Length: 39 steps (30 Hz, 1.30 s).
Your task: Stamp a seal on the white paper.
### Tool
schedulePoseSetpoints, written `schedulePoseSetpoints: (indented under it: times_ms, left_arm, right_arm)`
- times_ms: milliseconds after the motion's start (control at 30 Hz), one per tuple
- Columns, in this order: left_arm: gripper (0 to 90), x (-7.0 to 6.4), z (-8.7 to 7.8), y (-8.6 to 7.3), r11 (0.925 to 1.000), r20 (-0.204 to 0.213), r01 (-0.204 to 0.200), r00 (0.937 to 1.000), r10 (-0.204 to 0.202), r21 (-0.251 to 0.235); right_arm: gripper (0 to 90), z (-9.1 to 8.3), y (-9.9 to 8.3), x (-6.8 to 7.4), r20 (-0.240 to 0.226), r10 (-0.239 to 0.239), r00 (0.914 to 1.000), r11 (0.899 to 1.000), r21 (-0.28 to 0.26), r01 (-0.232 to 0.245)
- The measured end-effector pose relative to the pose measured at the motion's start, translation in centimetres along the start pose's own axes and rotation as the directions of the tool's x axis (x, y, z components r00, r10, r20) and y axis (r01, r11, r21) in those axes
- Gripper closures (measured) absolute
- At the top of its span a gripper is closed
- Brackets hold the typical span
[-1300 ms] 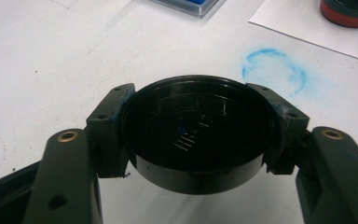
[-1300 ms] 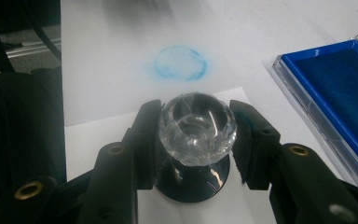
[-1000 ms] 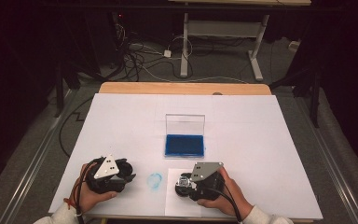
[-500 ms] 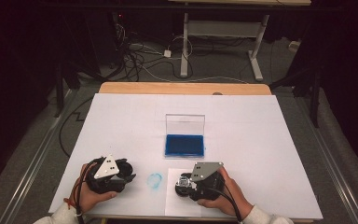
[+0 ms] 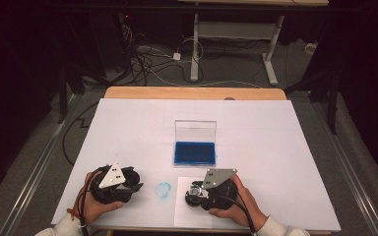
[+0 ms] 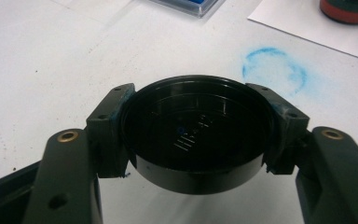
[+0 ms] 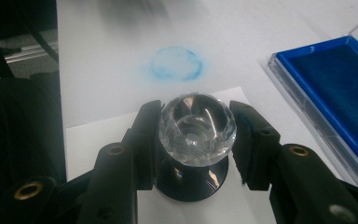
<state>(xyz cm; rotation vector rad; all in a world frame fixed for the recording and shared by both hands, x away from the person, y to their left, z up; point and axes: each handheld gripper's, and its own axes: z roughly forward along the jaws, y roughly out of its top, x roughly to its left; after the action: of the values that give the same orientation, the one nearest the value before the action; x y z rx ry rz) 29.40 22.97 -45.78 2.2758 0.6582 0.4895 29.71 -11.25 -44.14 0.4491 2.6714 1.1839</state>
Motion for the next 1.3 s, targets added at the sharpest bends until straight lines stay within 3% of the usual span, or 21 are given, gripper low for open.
schedulePoseSetpoints:
  times_ms: [133,367,500,800,1300]
  left_arm:
    - [36.2,-0.1,0.0,0.1,1.0,0.002,-0.003,1.0,0.003,0.0]
    - [36.2,-0.1,0.0,0.1,1.0,0.001,-0.001,1.0,0.001,-0.005]
    - [36.2,-0.1,0.0,0.1,1.0,0.001,-0.002,1.0,0.002,-0.006]
    - [36.2,0.0,0.0,-0.1,1.0,0.007,0.001,1.0,-0.001,-0.007]
    - [36.2,0.4,0.4,-0.1,1.0,0.028,0.006,0.9996,-0.006,-0.006]
  right_arm:
    - [56.8,-1.7,0.9,-0.5,0.003,0.024,0.9997,0.995,-0.094,-0.024]
    - [56.8,-4.0,1.6,-0.9,0.061,0.025,0.9978,0.988,-0.156,-0.015]
    - [56.8,-5.0,1.6,-1.3,0.099,0.033,0.9946,0.985,-0.174,-0.015]
    - [56.8,-6.3,1.6,-2.1,0.122,0.021,0.9923,0.983,-0.184,0.001]
    - [56.8,-7.4,1.3,-3.6,0.153,0.065,0.9861,0.98,-0.197,-0.034]
